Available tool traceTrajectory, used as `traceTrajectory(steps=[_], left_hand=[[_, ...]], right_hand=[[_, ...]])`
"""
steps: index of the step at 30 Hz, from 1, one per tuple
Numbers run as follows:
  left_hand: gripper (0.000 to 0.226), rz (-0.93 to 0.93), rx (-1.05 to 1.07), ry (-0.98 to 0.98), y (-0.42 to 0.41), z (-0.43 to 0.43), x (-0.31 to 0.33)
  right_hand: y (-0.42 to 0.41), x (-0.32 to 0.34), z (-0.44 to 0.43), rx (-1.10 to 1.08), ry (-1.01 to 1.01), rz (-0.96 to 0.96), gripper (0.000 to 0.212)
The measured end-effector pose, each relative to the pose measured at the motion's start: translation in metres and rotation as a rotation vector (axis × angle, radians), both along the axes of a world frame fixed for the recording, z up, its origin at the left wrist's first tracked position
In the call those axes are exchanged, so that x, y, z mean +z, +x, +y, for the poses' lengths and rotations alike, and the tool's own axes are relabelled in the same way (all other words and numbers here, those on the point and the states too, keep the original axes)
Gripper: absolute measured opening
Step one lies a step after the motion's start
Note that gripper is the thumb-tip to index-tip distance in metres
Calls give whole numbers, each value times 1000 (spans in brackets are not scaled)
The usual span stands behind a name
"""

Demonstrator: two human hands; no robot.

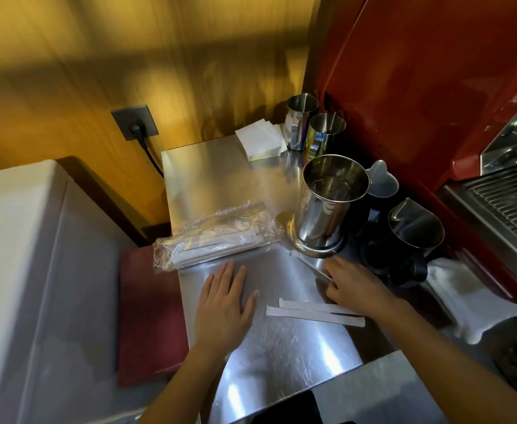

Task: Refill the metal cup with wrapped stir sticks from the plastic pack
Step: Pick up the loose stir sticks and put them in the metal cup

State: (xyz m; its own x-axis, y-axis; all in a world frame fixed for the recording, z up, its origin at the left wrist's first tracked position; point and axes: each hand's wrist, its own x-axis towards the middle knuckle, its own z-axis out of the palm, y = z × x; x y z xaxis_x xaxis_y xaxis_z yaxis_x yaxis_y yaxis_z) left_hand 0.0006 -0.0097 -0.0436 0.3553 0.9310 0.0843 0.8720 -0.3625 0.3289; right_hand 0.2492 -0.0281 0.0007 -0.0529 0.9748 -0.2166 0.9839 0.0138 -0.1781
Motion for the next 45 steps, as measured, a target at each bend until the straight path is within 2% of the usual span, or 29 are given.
traceTrajectory(steps=[3,6,8,11,16,23,28,31,35,39,42,45], left_hand=[[56,1,-2,13,0,1,-1],[56,-3,0,15,0,1,-1],[56,-4,1,19,0,0,-1],[56,-11,1,16,0,0,-3],[56,-5,0,26,0,1,-3],[58,7,-1,23,0,1,-3],[57,12,-1,18,-1,1,-1],[57,11,0,9,-2,1,-2],[57,23,5,12,-4,1,-4],[57,34,3,17,-5,1,-4],[56,27,5,13,-5,1,-4],[55,19,7,-5,-6,1,-3]], right_hand=[[1,1,0,-50,-19,44,23],[2,2,-6,-97,-10,241,8],[1,5,-11,-29,-87,302,9],[-1,10,-17,110,-216,218,16],[-6,7,-15,172,-192,-16,19],[-11,13,-6,128,-310,-57,23],[-9,20,-5,129,-332,5,16],[-7,23,-7,101,-274,79,16],[-11,28,-6,5,-151,239,21],[-14,35,0,-159,-63,483,10],[-15,37,2,-175,-32,457,20],[-17,31,0,-176,-88,423,13]])
